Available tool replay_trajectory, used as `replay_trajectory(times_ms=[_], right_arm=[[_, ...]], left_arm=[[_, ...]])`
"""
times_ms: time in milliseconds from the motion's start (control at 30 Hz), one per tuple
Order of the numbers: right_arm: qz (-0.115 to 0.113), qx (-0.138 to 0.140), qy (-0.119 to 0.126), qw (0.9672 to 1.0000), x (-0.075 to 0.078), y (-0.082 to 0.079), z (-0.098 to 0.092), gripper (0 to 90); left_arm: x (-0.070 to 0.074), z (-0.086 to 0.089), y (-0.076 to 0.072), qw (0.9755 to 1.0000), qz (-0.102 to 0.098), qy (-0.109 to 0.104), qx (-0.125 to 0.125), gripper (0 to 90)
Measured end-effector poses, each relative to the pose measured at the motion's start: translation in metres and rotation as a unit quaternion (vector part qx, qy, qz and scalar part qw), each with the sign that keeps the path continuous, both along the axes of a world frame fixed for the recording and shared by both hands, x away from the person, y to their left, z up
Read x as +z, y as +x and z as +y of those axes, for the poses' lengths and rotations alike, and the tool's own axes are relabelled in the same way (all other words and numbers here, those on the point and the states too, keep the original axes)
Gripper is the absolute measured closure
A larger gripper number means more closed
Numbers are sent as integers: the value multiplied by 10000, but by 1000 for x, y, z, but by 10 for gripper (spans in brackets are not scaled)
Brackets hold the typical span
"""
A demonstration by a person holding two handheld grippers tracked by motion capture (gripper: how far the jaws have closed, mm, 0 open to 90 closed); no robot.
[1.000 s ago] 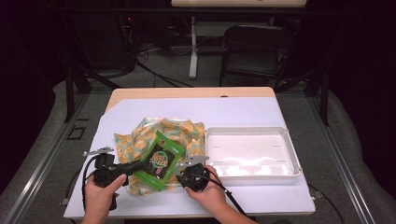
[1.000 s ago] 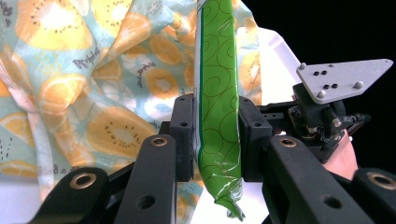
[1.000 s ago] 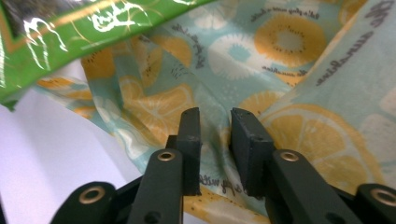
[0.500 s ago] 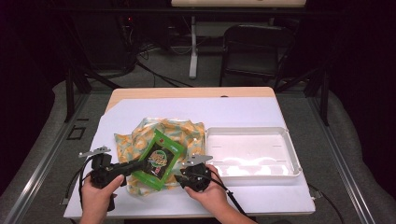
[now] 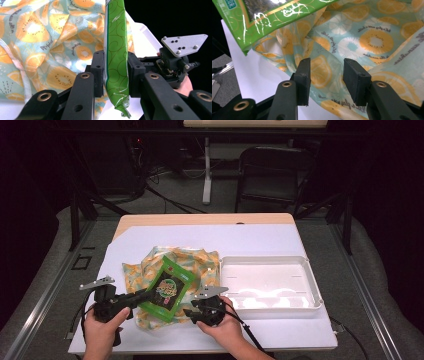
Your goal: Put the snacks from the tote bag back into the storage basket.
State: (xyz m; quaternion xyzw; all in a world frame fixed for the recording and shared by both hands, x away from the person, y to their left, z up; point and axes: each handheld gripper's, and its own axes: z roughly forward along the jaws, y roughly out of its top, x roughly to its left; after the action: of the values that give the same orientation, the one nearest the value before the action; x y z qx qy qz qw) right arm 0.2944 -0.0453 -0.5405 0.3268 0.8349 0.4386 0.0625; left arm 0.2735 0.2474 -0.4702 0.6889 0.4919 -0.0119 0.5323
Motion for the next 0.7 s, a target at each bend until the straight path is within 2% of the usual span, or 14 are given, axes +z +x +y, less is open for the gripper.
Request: replay_trajectory(times_ms=[100,300,700], right_arm=[[-89,21,-18,10000,1,-1,-1,581],[-69,55,67,9999,7,0,-3,581],[-185,85,221,9995,26,8,-11,585]], left_arm=[[1,-1,0,10000,-36,13,-20,721],[3,-3,1,9999,-104,69,-16,721],[16,-6,9,9991,-400,161,6,720]])
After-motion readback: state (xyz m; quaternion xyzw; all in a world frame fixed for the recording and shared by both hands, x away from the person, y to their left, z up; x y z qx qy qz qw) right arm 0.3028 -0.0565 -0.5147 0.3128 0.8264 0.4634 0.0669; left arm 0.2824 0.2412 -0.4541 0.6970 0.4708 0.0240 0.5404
